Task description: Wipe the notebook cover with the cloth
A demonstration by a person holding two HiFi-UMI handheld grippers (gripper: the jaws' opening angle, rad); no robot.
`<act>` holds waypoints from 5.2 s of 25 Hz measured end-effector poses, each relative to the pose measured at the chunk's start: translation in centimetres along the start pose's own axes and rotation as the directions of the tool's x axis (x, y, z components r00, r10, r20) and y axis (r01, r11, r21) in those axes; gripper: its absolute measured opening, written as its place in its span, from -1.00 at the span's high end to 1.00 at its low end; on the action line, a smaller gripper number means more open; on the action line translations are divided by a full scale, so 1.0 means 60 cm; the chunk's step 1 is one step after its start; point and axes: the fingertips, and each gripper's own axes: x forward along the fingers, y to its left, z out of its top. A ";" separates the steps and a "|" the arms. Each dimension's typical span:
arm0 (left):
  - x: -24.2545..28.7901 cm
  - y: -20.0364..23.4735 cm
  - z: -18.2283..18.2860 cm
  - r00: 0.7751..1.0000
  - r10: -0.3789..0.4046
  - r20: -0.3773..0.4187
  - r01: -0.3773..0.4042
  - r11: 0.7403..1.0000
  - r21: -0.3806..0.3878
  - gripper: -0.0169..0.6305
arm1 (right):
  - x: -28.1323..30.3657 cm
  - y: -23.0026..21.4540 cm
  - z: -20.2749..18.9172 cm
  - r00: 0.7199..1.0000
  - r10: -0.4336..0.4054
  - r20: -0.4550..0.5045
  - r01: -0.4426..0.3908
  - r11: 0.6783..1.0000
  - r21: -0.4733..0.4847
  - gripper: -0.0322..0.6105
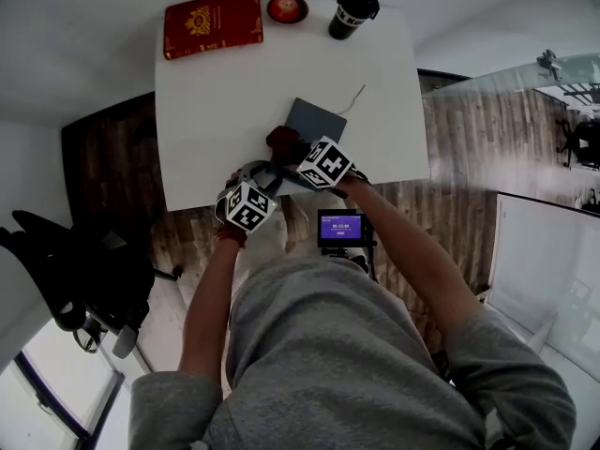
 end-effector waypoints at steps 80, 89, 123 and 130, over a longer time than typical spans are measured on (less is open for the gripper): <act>0.001 -0.001 0.000 1.000 0.003 -0.004 -0.003 1.000 0.002 0.34 | -0.057 -0.070 -0.048 1.000 -0.029 0.001 0.029 0.993 0.118 0.44; 0.002 -0.003 0.000 1.000 0.011 0.002 -0.011 1.000 0.011 0.34 | -0.044 -0.022 -0.059 0.999 0.018 -0.036 -0.016 0.999 0.050 0.44; 0.001 0.000 0.003 1.000 0.003 -0.001 -0.003 1.000 0.003 0.36 | -0.156 -0.113 -0.026 0.979 -0.182 0.093 0.192 0.973 -0.125 0.38; 0.002 -0.001 0.001 1.000 0.003 0.001 -0.003 1.000 0.003 0.35 | -0.190 -0.212 -0.054 0.935 -0.353 -0.010 0.349 0.927 -0.137 0.36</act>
